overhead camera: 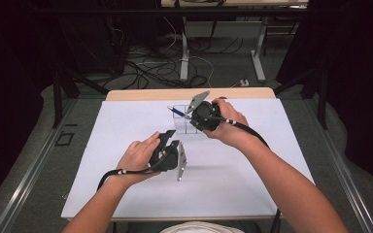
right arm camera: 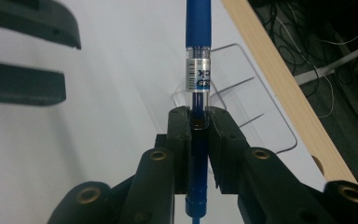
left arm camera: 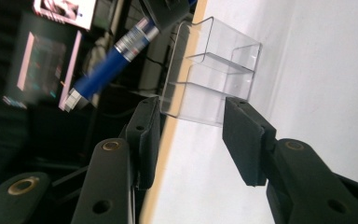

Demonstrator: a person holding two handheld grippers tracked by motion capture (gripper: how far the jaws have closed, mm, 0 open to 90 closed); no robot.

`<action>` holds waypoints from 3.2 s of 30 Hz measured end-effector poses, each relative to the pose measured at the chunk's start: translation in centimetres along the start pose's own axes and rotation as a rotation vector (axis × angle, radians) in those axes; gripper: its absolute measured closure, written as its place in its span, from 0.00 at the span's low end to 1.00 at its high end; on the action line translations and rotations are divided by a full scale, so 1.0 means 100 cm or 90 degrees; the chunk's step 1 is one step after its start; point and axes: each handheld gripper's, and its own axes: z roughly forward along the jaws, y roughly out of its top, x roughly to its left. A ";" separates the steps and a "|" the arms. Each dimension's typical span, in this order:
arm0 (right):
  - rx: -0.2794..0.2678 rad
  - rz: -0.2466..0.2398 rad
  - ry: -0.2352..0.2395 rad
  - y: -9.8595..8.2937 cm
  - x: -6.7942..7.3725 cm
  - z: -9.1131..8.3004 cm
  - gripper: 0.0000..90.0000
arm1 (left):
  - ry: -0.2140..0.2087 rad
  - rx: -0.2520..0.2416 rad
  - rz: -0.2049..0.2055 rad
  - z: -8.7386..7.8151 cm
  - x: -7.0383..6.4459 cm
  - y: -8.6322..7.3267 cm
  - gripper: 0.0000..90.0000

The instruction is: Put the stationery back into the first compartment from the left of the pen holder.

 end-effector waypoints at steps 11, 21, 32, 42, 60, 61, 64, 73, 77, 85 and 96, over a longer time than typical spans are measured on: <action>-0.103 0.116 -0.008 0.004 -0.016 0.002 0.89 | -0.058 -0.037 -0.229 0.005 0.026 -0.015 0.50; -0.184 0.176 -0.025 0.009 -0.024 0.012 0.89 | -0.108 -0.046 -0.394 0.010 0.043 -0.037 0.43; -0.254 0.233 -0.039 0.011 -0.028 0.027 0.89 | -0.145 -0.056 -0.570 0.020 0.059 -0.070 0.20; -0.315 0.275 -0.064 0.007 -0.028 0.047 0.89 | -0.146 -0.070 -0.656 0.024 0.066 -0.087 0.05; -0.357 0.311 -0.109 -0.005 -0.021 0.084 0.89 | -0.141 -0.058 -0.687 0.028 0.064 -0.100 0.00; -0.359 0.313 -0.110 -0.005 -0.021 0.086 0.88 | -0.142 -0.057 -0.689 0.028 0.064 -0.101 0.00; -0.358 0.314 -0.114 -0.004 -0.019 0.090 0.88 | -0.143 -0.058 -0.699 0.028 0.064 -0.102 0.00; -0.344 0.324 -0.123 -0.006 -0.017 0.104 0.88 | -0.143 -0.062 -0.701 0.025 0.066 -0.106 0.00; -0.334 0.327 -0.122 -0.006 -0.016 0.107 0.88 | -0.144 -0.058 -0.704 0.026 0.065 -0.108 0.00; -0.314 0.330 -0.122 -0.008 -0.012 0.114 0.88 | -0.148 -0.058 -0.706 0.027 0.065 -0.108 0.00; -0.295 0.339 -0.115 -0.012 -0.010 0.118 0.88 | -0.149 -0.058 -0.703 0.028 0.063 -0.108 0.00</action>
